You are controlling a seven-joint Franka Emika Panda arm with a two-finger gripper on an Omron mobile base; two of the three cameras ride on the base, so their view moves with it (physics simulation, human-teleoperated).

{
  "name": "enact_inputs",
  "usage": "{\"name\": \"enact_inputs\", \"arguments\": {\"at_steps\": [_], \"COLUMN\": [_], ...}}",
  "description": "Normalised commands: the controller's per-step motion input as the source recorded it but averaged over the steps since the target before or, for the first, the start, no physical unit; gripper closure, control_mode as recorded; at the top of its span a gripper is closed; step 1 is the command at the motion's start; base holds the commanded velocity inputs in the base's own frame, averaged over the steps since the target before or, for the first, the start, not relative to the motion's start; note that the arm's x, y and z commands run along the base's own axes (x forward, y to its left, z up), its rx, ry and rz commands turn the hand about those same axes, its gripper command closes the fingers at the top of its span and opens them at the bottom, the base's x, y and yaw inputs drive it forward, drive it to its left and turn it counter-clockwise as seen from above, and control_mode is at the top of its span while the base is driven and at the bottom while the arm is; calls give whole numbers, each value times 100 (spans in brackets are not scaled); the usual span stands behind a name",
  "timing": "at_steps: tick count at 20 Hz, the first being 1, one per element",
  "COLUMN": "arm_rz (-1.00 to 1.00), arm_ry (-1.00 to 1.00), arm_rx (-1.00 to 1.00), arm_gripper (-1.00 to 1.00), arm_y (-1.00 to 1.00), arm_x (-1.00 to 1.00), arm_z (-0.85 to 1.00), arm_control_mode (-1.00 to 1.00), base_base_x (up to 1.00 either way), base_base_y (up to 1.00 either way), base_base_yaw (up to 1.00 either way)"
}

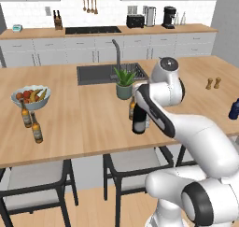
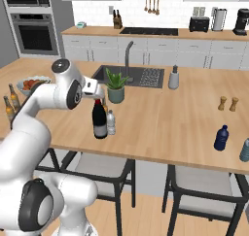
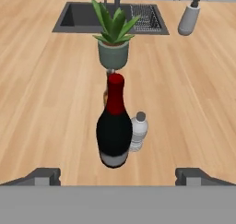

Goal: Move the plastic bottles in the middle to the plastics group, and the glass bottles in the middle to the glass group.

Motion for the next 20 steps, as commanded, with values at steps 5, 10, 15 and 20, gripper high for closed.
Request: {"name": "enact_inputs", "arguments": {"at_steps": [5, 10, 15, 20], "arm_rz": [1, 2, 2, 1], "arm_ry": [2, 0, 0, 0], "arm_rx": [0, 0, 0, 0], "arm_gripper": [-100, -100, -100, -100], "arm_y": [0, 0, 0, 0], "arm_x": [35, 38, 27, 24], "arm_z": [-27, -28, -27, -21], "arm_control_mode": [-100, -100, -100, -100], "base_base_x": [0, 0, 0, 0], "base_base_y": [0, 0, 0, 0], "base_base_yaw": [0, 0, 0, 0]}}
